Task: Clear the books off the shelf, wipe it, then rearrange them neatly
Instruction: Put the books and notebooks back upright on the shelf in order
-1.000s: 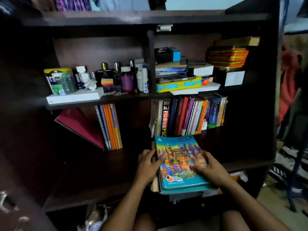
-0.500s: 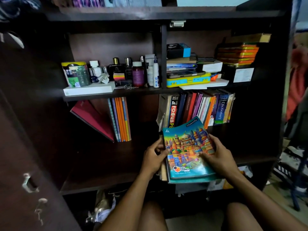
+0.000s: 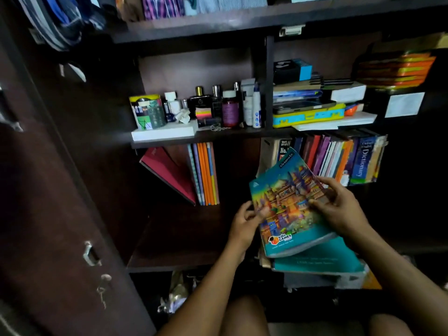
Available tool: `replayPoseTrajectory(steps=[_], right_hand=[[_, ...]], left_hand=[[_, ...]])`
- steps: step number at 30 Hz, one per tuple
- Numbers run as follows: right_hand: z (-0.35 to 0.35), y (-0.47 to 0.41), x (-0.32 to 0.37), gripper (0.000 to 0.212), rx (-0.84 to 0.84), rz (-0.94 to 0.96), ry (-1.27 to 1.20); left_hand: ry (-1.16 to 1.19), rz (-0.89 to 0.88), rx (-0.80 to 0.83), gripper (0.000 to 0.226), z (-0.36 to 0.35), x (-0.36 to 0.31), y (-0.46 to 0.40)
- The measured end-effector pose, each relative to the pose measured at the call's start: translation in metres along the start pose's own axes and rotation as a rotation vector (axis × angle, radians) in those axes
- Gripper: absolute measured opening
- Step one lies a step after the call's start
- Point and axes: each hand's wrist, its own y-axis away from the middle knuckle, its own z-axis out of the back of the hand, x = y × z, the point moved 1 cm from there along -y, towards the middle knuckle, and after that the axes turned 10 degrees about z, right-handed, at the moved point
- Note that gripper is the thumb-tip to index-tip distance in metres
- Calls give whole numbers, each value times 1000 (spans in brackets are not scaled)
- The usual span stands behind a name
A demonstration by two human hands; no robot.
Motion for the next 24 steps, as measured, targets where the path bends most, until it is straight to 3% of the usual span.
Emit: replayPoseTrajectory(steps=[2, 4, 7, 10, 12, 14, 18, 21, 24], right_hand=[[-10, -3, -4, 56, 18, -43, -212], [-26, -7, -11, 57, 77, -33, -235], [-58, -23, -30, 58, 179, 51, 83], [-96, -43, -40, 79, 228, 147, 476], [-120, -52, -36, 83, 245, 179, 536], [-140, -62, -33, 85, 318, 177, 454], [-167, -75, -40, 91, 498, 132, 170], [-179, -84, -39, 82, 603, 165, 44], [-190, -97, -46, 84, 588, 194, -1]], left_hand=[[98, 25, 27, 65, 13, -4, 2], [141, 20, 46, 37, 22, -10, 4], [73, -124, -102, 34, 39, -21, 5], [-226, -336, -377, 28, 45, -34, 10], [-388, -427, -544, 26, 39, -30, 13], [-450, -440, -622, 33, 31, -17, 15], [-395, -403, -631, 46, 41, 6, 9], [-361, -333, -557, 51, 47, 10, 0], [-446, -293, -472, 58, 47, 11, -11]])
